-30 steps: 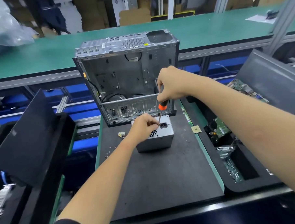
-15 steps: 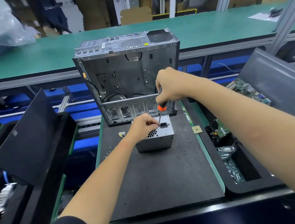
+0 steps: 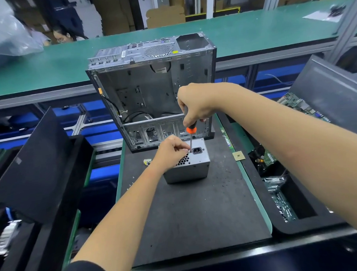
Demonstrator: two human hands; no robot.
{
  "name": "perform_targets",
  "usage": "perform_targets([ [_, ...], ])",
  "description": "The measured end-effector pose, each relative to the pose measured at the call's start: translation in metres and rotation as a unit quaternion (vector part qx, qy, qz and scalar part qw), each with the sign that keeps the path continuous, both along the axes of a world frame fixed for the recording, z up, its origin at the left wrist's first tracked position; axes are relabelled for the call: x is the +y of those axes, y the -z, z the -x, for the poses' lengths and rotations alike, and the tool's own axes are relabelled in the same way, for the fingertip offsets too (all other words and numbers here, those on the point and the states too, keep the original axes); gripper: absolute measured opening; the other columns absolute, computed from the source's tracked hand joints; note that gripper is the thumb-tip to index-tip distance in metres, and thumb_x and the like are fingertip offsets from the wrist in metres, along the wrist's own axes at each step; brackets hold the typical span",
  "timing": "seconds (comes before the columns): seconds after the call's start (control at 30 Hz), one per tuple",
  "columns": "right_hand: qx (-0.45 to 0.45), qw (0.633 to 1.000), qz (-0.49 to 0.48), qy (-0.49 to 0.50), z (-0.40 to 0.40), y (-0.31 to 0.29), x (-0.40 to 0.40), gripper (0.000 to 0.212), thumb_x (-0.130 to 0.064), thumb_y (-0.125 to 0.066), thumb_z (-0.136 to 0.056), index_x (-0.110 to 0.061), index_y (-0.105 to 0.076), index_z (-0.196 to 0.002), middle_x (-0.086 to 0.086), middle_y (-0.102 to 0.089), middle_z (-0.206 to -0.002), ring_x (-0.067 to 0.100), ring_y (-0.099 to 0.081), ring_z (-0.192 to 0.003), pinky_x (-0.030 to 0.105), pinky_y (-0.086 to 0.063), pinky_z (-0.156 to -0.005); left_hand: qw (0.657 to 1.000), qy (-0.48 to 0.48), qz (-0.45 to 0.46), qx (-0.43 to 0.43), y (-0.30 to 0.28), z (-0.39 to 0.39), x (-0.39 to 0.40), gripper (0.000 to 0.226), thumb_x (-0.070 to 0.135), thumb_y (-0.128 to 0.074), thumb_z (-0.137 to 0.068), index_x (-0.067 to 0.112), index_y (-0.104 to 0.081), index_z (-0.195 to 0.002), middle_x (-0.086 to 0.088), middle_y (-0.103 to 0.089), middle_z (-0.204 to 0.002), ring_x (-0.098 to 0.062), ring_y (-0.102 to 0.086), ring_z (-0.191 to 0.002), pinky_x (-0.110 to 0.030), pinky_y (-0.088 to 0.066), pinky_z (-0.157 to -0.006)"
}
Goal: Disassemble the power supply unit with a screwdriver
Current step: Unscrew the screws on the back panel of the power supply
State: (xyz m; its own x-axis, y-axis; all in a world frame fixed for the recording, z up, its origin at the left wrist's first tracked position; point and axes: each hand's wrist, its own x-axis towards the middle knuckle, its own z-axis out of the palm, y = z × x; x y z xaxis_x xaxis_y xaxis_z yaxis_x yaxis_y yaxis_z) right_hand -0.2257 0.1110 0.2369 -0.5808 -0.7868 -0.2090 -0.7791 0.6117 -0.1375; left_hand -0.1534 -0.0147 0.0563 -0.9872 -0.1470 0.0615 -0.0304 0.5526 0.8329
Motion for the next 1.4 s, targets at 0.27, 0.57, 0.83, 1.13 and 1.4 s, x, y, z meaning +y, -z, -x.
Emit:
perform_targets([
  [0.27,-0.017,0.997,-0.033,-0.060,-0.007,-0.004,-0.013,0.013,-0.018,-0.075,-0.078,-0.010,-0.069,-0.085,0.004,-0.071,-0.080,0.023,-0.069,-0.075,0.032,-0.054,-0.065,1.000,0.000,-0.008,-0.005,0.001,0.000,0.002,0.011,0.004,-0.071,-0.082,0.014,-0.074,-0.082,0.001,-0.051,-0.091,-0.005,-0.051,-0.069,-0.007,-0.041,-0.064],
  [0.57,0.022,0.995,-0.093,0.023,-0.009,-0.005,-0.016,0.037,-0.024,-0.040,-0.095,-0.006,-0.058,-0.068,0.006,-0.061,-0.043,0.024,-0.058,-0.044,0.026,-0.042,-0.051,1.000,0.007,0.011,0.005,0.001,0.000,0.003,0.011,0.000,-0.069,-0.081,0.010,-0.072,-0.081,0.001,-0.050,-0.089,-0.007,-0.049,-0.067,-0.011,-0.043,-0.067],
  [0.83,0.026,0.988,-0.123,-0.087,-0.006,-0.013,-0.016,0.012,-0.026,-0.063,-0.090,-0.014,-0.065,-0.094,0.003,-0.069,-0.081,0.024,-0.066,-0.082,0.031,-0.050,-0.066,1.000,0.002,0.020,0.005,0.005,0.002,0.002,0.010,-0.001,-0.068,-0.081,0.009,-0.071,-0.081,0.003,-0.051,-0.089,-0.003,-0.047,-0.063,-0.008,-0.041,-0.065],
  [1.13,0.034,0.992,-0.091,-0.076,-0.003,-0.014,-0.005,0.019,-0.030,-0.072,-0.081,-0.015,-0.063,-0.089,0.003,-0.072,-0.085,0.018,-0.070,-0.075,0.026,-0.045,-0.062,1.000,0.006,0.009,-0.009,0.003,0.003,0.004,0.014,-0.005,-0.062,-0.084,0.007,-0.068,-0.080,0.001,-0.047,-0.092,-0.004,-0.043,-0.060,-0.012,-0.043,-0.063],
  [1.4,0.081,0.989,-0.115,-0.049,-0.013,-0.009,-0.014,0.021,-0.019,-0.044,-0.094,-0.007,-0.056,-0.082,0.008,-0.064,-0.052,0.022,-0.060,-0.047,0.030,-0.048,-0.054,0.994,0.049,0.095,-0.025,0.003,0.012,0.001,0.010,-0.004,-0.061,-0.084,0.003,-0.066,-0.079,0.001,-0.045,-0.092,-0.002,-0.041,-0.063,-0.007,-0.037,-0.061],
])
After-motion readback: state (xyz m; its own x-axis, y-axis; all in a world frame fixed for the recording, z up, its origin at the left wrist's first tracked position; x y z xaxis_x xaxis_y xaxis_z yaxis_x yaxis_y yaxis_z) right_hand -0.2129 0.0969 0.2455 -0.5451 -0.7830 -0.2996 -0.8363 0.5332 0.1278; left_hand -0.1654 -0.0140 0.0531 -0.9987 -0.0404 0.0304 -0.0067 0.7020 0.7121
